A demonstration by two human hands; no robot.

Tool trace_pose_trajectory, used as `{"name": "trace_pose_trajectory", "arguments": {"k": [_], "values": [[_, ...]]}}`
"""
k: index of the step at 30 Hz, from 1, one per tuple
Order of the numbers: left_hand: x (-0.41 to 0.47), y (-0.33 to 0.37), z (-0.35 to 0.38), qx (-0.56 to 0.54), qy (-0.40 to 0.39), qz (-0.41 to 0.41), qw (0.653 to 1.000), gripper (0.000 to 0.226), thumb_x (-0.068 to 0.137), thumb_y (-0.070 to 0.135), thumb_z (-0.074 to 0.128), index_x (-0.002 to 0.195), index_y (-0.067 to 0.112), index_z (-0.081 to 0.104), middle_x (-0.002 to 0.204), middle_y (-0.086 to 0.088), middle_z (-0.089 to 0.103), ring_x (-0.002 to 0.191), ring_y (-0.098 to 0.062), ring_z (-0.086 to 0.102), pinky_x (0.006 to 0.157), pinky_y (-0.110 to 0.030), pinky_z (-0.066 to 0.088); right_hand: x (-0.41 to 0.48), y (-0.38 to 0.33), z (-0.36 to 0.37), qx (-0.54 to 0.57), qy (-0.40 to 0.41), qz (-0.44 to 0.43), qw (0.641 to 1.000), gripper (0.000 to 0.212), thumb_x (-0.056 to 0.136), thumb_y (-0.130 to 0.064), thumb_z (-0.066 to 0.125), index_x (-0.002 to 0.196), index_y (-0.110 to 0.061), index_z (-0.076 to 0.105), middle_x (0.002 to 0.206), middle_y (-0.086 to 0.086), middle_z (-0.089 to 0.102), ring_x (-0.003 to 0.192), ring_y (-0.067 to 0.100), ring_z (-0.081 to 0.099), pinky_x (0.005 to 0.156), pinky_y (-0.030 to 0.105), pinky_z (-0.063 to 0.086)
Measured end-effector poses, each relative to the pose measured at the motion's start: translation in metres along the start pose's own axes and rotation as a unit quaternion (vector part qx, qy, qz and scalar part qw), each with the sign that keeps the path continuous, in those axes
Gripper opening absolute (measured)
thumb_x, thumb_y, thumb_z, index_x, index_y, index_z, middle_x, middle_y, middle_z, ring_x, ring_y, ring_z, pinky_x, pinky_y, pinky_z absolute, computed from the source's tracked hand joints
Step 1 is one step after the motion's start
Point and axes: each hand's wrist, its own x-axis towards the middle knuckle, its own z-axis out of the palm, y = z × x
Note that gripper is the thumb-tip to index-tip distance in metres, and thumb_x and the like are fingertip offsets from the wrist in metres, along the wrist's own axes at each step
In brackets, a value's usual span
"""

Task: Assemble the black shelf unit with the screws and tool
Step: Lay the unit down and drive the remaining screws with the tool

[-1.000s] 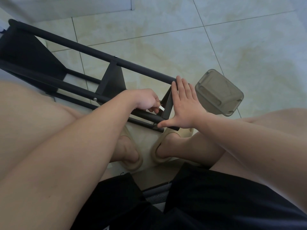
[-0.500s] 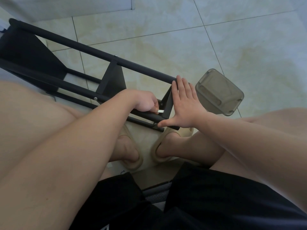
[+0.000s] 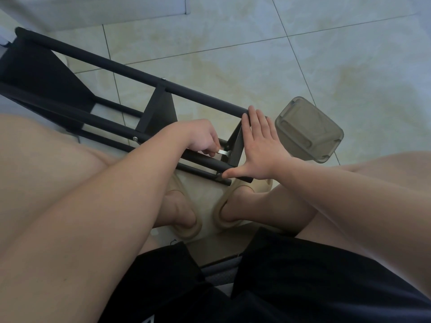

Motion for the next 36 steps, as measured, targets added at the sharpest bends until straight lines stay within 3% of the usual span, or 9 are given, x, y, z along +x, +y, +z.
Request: {"name": "trace_pose_trajectory", "arguments": {"k": [7, 10, 12, 16, 21, 24, 29, 34, 36], "values": [[0.004, 0.006, 0.003, -0.032, 0.097, 0.001, 0.995, 0.009, 0.092, 0.019, 0.066, 0.085, 0.024, 0.068, 0.092, 0.007, 0.064, 0.098, -0.018, 0.059, 0.082, -0.029, 0.041, 0.004, 0.004, -0.004, 0.003, -0.007, -0.006, 1.0, 0.161, 0.045, -0.108, 0.026, 0.157, -0.001, -0.017, 0.163, 0.02, -0.027, 0.152, 0.035, -0.025, 0.124, 0.049, -0.013], [0.004, 0.006, -0.004, -0.071, 0.172, 0.007, 0.983, 0.017, 0.09, 0.027, 0.069, 0.074, 0.024, 0.066, 0.084, 0.011, 0.064, 0.09, -0.015, 0.061, 0.071, -0.026, 0.04, 0.011, 0.012, -0.011, 0.002, -0.016, -0.013, 1.0, 0.161, 0.048, -0.105, 0.04, 0.157, -0.003, -0.018, 0.163, 0.017, -0.028, 0.152, 0.033, -0.026, 0.124, 0.047, -0.013], [0.004, 0.008, -0.011, -0.082, 0.237, 0.021, 0.968, 0.021, 0.09, 0.035, 0.069, 0.077, 0.018, 0.065, 0.079, 0.008, 0.062, 0.078, -0.011, 0.057, 0.06, -0.025, 0.036, 0.018, 0.018, -0.018, -0.001, -0.022, -0.019, 1.0, 0.16, 0.05, -0.103, 0.047, 0.157, -0.003, -0.018, 0.163, 0.017, -0.029, 0.152, 0.032, -0.026, 0.125, 0.046, -0.013], [0.013, 0.014, -0.037, -0.078, 0.309, 0.049, 0.947, 0.021, 0.097, 0.033, 0.057, 0.08, 0.022, 0.054, 0.076, 0.004, 0.057, 0.066, -0.013, 0.05, 0.056, -0.028, 0.034, 0.042, 0.031, -0.037, -0.018, -0.042, -0.03, 0.999, 0.162, 0.049, -0.101, 0.052, 0.156, -0.004, -0.021, 0.162, 0.017, -0.031, 0.151, 0.032, -0.027, 0.125, 0.046, -0.012], [0.034, 0.026, -0.086, 0.043, 0.323, 0.082, 0.942, 0.022, 0.102, 0.024, 0.045, 0.082, 0.022, 0.054, 0.079, 0.002, 0.056, 0.069, -0.015, 0.047, 0.055, -0.03, 0.03, 0.084, 0.055, -0.066, -0.045, -0.079, -0.029, 0.995, 0.161, 0.05, -0.098, 0.057, 0.156, -0.007, -0.024, 0.162, 0.014, -0.034, 0.151, 0.031, -0.028, 0.125, 0.048, -0.009], [0.051, 0.03, -0.117, 0.104, 0.312, 0.075, 0.941, 0.023, 0.101, 0.019, 0.041, 0.081, 0.021, 0.051, 0.083, 0.0, 0.055, 0.074, -0.017, 0.048, 0.055, -0.031, 0.029, 0.111, 0.07, -0.079, -0.021, -0.095, -0.027, 0.995, 0.148, 0.061, -0.094, 0.056, 0.157, -0.013, -0.024, 0.163, 0.007, -0.033, 0.152, 0.026, -0.027, 0.125, 0.046, -0.009], [0.081, 0.03, -0.162, 0.156, 0.276, 0.039, 0.948, 0.013, 0.102, 0.017, 0.039, 0.093, 0.017, 0.049, 0.087, -0.001, 0.054, 0.081, -0.022, 0.051, 0.06, -0.033, 0.032, 0.161, 0.09, -0.103, 0.015, -0.041, -0.029, 0.999, 0.117, 0.084, -0.07, 0.063, 0.161, -0.022, -0.011, 0.169, -0.001, -0.015, 0.156, 0.021, -0.011, 0.126, 0.042, 0.0], [0.107, 0.012, -0.179, 0.164, 0.277, -0.007, 0.947, 0.016, 0.104, 0.021, 0.034, 0.089, 0.02, 0.039, 0.082, -0.003, 0.053, 0.07, -0.021, 0.049, 0.056, -0.036, 0.031, 0.196, 0.1, -0.114, 0.01, 0.011, -0.026, 1.0, 0.112, 0.082, -0.063, 0.071, 0.162, -0.026, 0.002, 0.167, 0.0, 0.006, 0.153, 0.024, 0.007, 0.123, 0.043, 0.02], [0.115, 0.001, -0.18, 0.158, 0.315, -0.035, 0.935, 0.019, 0.103, 0.021, 0.032, 0.086, 0.018, 0.038, 0.079, -0.005, 0.053, 0.067, -0.023, 0.049, 0.056, -0.037, 0.032, 0.207, 0.102, -0.113, 0.005, 0.031, -0.017, 0.999, 0.102, 0.084, -0.064, 0.068, 0.16, -0.03, 0.01, 0.162, 0.0, 0.019, 0.149, 0.025, 0.015, 0.118, 0.045, 0.027]]}}
